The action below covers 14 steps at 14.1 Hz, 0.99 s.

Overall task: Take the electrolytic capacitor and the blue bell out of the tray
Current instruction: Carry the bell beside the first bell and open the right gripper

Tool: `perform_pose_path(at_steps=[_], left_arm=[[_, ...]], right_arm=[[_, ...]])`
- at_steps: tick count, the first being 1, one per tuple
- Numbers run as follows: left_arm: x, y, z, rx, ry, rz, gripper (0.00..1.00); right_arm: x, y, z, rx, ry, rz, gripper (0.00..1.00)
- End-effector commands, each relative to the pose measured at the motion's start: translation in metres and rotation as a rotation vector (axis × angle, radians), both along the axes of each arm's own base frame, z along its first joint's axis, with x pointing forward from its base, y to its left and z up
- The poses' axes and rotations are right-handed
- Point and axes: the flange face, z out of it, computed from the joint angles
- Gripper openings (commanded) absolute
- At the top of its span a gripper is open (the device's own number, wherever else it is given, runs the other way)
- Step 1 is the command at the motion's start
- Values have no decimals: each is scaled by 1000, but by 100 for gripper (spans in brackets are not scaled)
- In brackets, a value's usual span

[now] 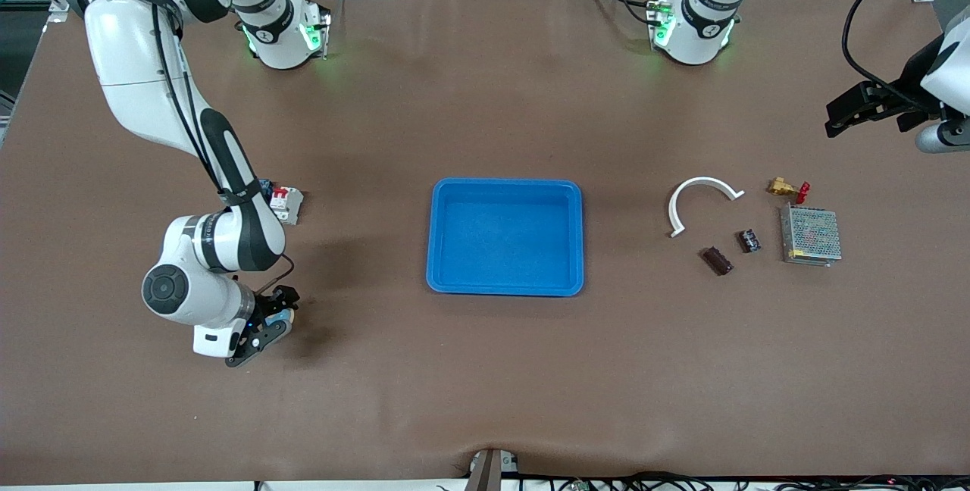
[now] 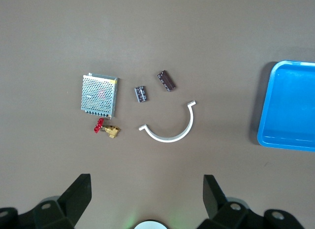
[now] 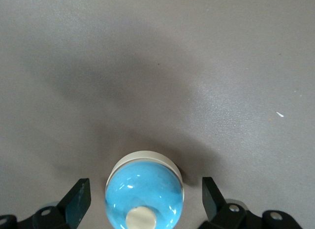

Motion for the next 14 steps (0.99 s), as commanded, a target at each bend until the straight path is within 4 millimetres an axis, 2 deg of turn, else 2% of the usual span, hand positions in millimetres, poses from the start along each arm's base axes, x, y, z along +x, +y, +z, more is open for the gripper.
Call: perform_pose_path(at_steps=[1,5,8,10,14], left_arm=[[-8,2,0,-26,-10,-13,100],[-22,0,-5,-28,-21,-20,100],[-25,1,-5,-28,-26,-19,100],[-25,2,-4,-27,-28,-20,100],[-22,-2,-5,-27,-29,-25,100]], right_arm=[[8,3,22,59,-23,-63,100],[12,15,69,60,25,-160,100],[8,17,126,51,104,-224,100],[-3,16,184,44,98,-249,100],[-46,19,283,11,170,-321,100]])
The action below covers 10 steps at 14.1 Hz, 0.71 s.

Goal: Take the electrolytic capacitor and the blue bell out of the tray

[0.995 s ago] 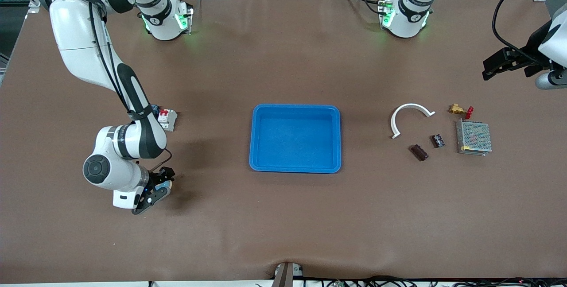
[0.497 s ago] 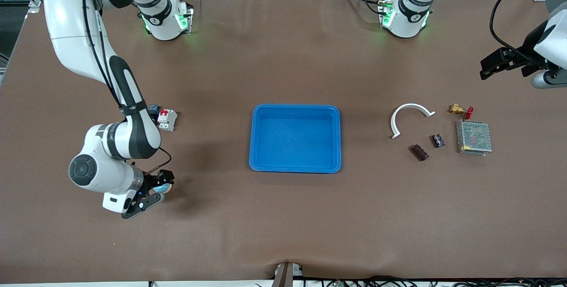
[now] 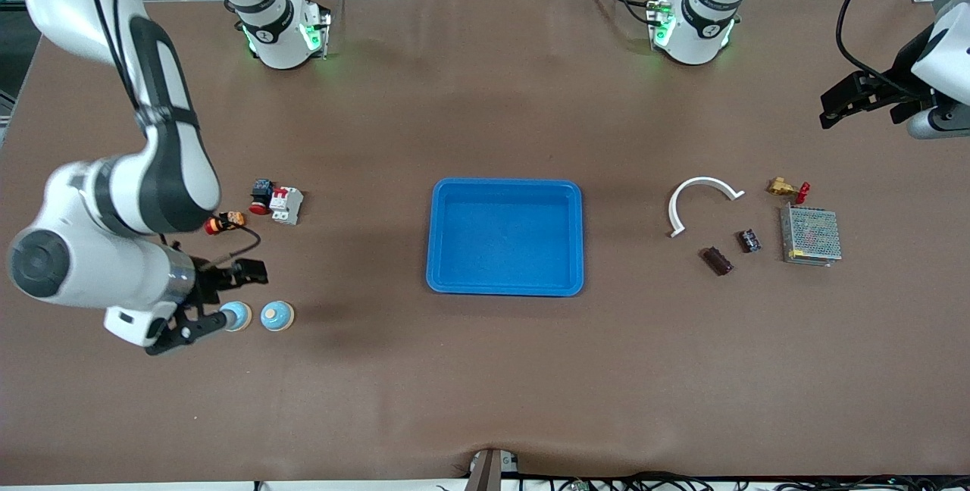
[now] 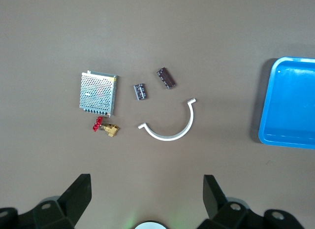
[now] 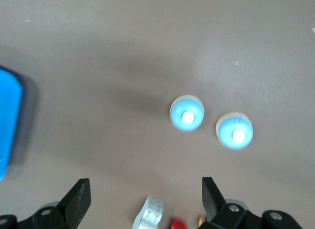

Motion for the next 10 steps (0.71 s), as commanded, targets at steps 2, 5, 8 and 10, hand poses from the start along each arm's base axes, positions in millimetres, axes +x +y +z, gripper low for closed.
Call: perform_pose_path(at_steps=[2,5,8,10], left_arm=[[-3,-1,2,-24,-15,-19,100],[1,-3,4,-24,-20,-20,100],[3,-2,7,-26,-28,-19,100],[5,-4,5,-24,-23,-22,100]], right_arm=[[-53,-4,85,-36,69,-36,100],[-101,-14,151,-107,102,-158,100],[-145,-29,194,-116,58,-201,100],[-166,-37,207,-136,40,-210,100]])
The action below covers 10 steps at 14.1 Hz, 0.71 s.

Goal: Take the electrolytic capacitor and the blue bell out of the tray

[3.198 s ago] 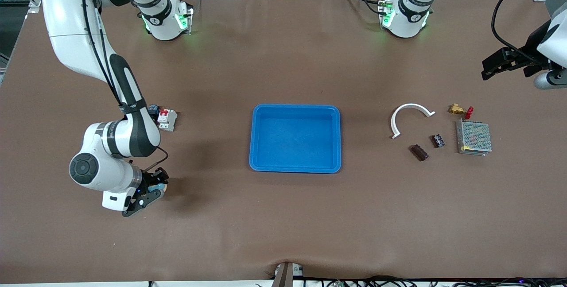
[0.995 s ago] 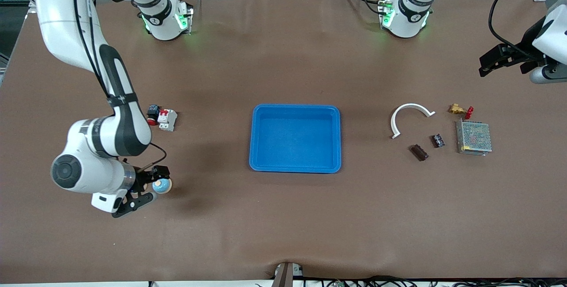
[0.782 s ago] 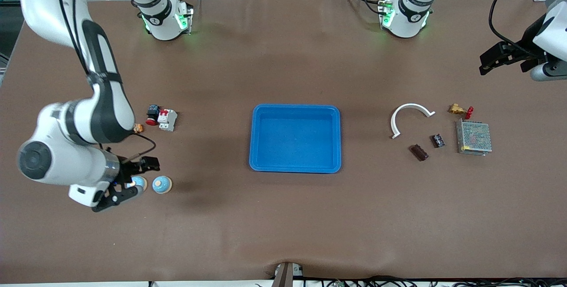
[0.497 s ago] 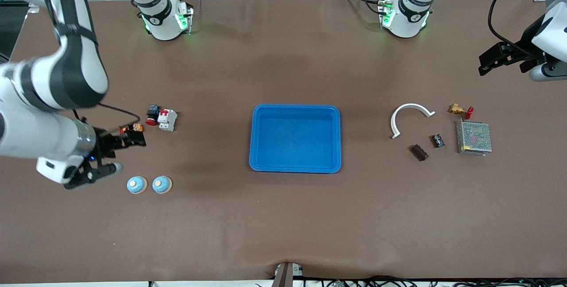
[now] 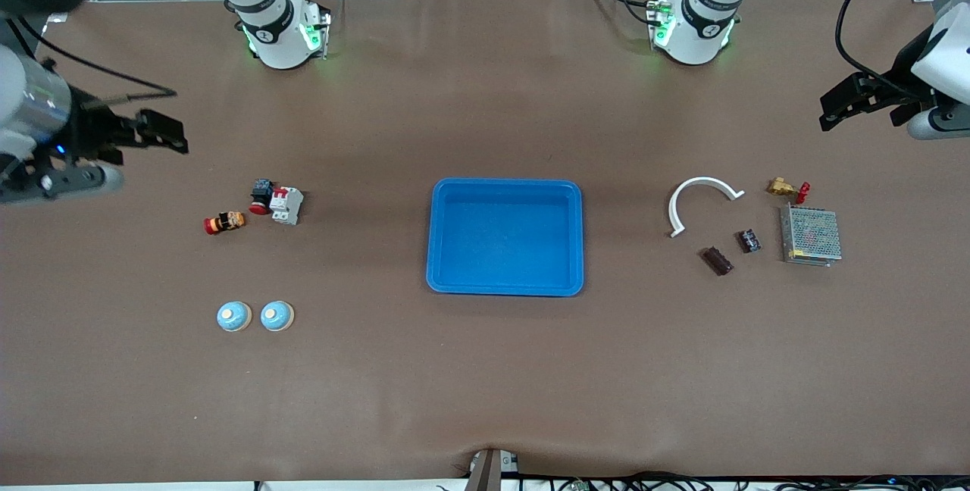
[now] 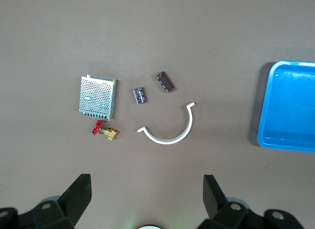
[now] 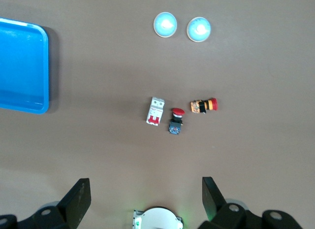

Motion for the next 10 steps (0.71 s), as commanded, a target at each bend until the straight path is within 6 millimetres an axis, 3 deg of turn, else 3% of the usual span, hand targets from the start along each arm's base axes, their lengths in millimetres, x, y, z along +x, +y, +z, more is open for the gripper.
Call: perform_pose_path(at_steps=[1,4,7,10], left_arm=[[3,-2,3,-24,-9,-19,100],[4,-2,2,-23,-8,-16,100],[10,-3,3,-24,-11,-21,100],[12,-6,6,-21,-17,-24,100]], right_arm=[[-38,-11,5,-32,-11,-26,100],[-58,-25,5,-36,-23,-48,100],[-60,-55,0,-34,-17,-91,100],[-63,-71,-3,-33,-11,-116,100]])
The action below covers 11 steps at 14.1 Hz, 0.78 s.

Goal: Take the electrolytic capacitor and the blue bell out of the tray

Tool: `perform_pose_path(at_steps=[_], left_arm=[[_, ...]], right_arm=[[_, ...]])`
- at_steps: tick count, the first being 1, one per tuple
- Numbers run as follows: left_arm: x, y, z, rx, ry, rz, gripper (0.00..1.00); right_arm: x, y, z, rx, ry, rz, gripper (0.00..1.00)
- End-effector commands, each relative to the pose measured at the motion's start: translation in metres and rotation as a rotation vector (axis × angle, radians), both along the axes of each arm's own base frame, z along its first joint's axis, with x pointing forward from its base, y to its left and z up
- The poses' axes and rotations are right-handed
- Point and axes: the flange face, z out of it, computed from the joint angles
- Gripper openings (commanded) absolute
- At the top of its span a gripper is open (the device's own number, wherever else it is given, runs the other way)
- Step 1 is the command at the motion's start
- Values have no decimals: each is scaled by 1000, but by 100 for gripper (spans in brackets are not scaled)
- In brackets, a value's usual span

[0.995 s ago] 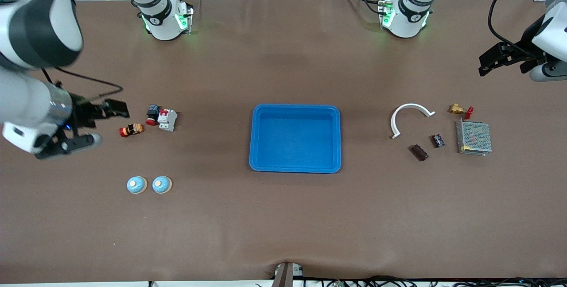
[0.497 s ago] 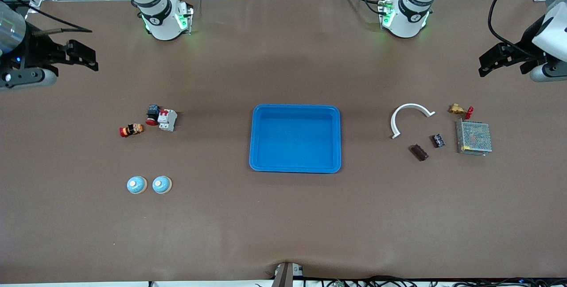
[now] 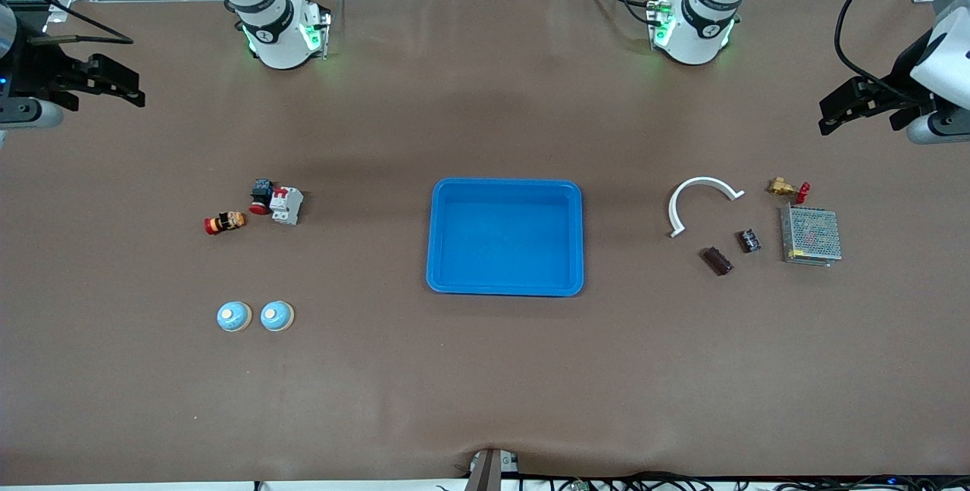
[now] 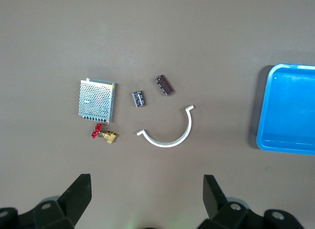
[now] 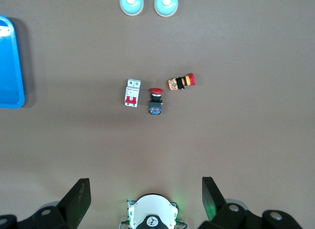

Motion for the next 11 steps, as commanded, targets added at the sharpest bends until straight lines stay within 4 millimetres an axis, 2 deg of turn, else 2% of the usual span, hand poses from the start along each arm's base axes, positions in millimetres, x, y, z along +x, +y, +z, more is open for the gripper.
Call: perform_pose_path(at_steps=[1,3,5,11], left_arm=[[5,-5,6,-19,-9,-23,100],[5,-8,6,-19,-10,-31,100],[5,-9,6,-19,-9,-31,100],[7,-14,2,-32,-2,-13,100]], right_arm=[[-11,-9,1,-5,-9,4,100],[-11,-25,1,1,-17,12,100],[-11,-32,1,4,-17,6,100],[-9,-31,4,0,-41,10,100]])
